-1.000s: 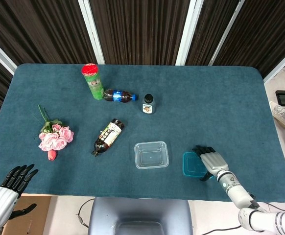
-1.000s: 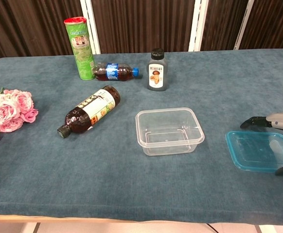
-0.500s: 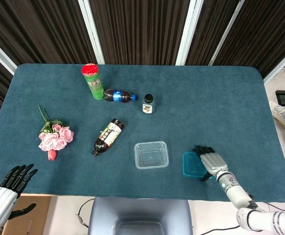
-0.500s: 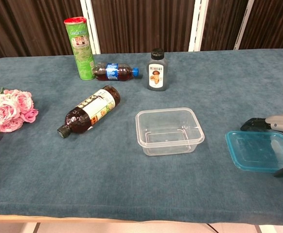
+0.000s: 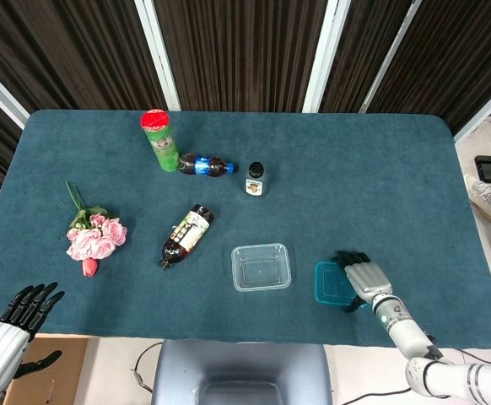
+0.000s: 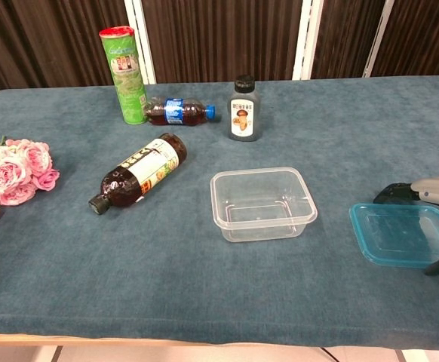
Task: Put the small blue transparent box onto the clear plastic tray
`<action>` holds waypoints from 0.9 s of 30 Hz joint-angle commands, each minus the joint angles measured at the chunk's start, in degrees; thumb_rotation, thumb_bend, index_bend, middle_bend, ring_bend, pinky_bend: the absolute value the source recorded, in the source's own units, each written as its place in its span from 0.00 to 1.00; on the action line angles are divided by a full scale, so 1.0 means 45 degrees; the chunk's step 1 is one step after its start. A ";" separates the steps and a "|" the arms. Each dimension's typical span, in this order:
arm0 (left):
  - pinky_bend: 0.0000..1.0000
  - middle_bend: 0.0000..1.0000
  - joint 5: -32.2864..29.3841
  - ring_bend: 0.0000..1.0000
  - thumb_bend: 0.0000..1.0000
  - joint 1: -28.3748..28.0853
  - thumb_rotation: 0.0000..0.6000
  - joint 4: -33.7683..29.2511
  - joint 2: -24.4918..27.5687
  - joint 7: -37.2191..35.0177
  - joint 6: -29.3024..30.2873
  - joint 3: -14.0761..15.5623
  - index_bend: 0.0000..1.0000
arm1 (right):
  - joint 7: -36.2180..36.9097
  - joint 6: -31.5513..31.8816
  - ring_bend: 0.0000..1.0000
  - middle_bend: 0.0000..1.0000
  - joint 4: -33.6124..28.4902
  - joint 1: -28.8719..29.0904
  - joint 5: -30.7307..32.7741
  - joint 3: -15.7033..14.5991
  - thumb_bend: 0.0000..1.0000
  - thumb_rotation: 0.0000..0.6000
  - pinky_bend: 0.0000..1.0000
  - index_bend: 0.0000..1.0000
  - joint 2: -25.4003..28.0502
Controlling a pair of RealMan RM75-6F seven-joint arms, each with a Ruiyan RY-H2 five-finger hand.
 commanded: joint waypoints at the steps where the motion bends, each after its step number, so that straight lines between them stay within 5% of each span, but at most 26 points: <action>1: 0.10 0.02 0.0007 0.02 0.43 -0.0001 1.00 0.0003 -0.0002 -0.0003 0.0005 0.0000 0.00 | -0.0066 0.0084 0.08 0.29 0.0022 -0.0014 -0.0004 -0.0026 0.18 1.00 0.01 0.49 -0.0050; 11: 0.10 0.02 0.0040 0.02 0.43 -0.0008 1.00 0.0015 -0.0003 -0.0008 0.0013 0.0005 0.00 | -0.0071 0.0781 0.18 0.44 0.0135 -0.0236 -0.0356 0.0095 0.20 1.00 0.10 0.67 -0.0336; 27: 0.10 0.02 0.0055 0.02 0.43 0.0023 1.00 0.0049 0.0022 -0.0083 0.0103 0.0007 0.00 | -0.0005 0.1377 0.29 0.54 0.0334 -0.0592 -0.1054 0.0257 0.24 1.00 0.18 0.79 -0.0699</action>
